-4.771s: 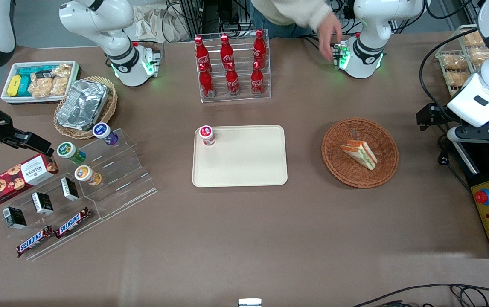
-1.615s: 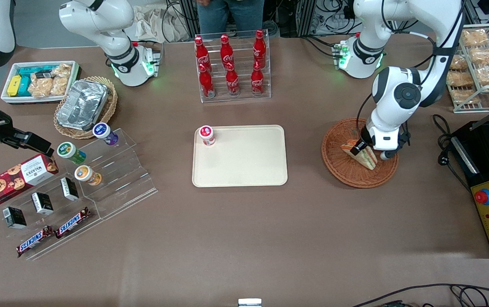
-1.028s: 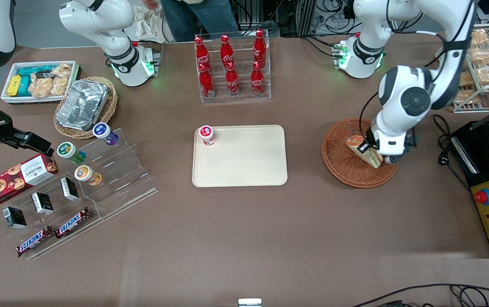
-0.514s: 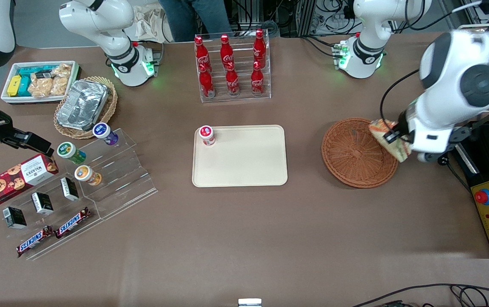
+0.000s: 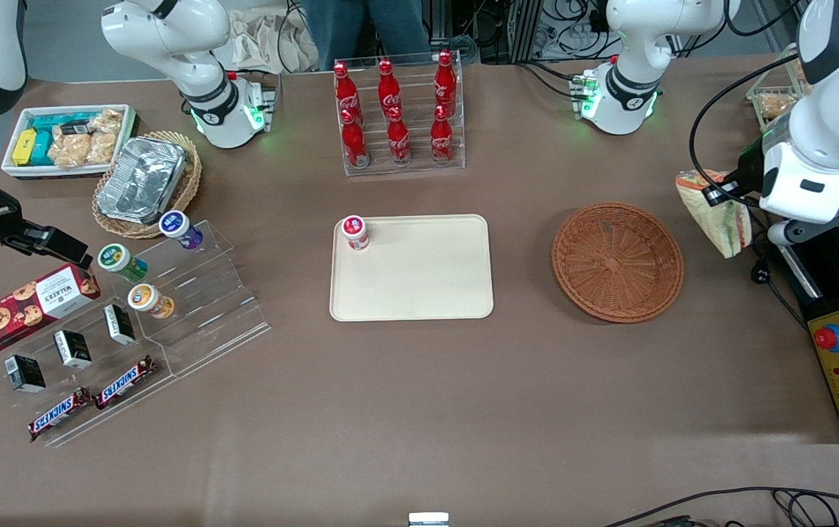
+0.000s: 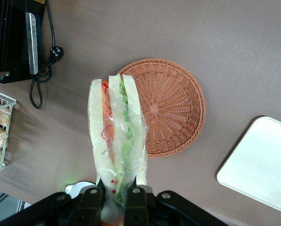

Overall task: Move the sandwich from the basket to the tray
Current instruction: 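Carry the held sandwich back over the basket toward the tray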

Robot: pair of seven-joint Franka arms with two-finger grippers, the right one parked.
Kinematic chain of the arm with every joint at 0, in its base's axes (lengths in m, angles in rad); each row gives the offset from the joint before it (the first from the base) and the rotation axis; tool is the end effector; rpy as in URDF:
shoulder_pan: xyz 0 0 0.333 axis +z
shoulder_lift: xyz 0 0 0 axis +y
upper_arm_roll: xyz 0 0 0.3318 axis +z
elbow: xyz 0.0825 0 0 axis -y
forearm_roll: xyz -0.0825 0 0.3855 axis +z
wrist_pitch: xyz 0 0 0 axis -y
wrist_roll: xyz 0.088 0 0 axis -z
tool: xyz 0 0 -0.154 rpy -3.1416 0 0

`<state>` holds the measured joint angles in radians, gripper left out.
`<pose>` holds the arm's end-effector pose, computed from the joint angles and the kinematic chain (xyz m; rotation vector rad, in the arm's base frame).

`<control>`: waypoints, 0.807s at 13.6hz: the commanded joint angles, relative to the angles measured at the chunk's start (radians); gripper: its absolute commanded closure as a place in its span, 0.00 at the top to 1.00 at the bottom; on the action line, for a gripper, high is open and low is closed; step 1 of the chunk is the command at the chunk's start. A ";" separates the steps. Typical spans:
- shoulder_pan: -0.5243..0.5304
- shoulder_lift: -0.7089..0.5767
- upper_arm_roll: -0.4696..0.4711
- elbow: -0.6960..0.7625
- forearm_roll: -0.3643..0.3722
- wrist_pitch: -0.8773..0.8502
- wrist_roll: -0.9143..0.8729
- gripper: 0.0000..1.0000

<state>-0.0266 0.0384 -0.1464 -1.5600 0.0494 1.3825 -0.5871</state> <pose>0.5293 -0.0827 0.5643 -2.9431 -0.6236 0.2777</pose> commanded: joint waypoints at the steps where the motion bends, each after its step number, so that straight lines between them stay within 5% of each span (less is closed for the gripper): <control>1: 0.002 0.017 -0.010 0.024 -0.002 -0.019 0.021 0.00; 11: -0.217 0.148 -0.088 0.026 -0.094 0.107 -0.058 0.00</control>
<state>-0.1896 0.1244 -0.2303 -1.5615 -0.0353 1.4707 -0.5919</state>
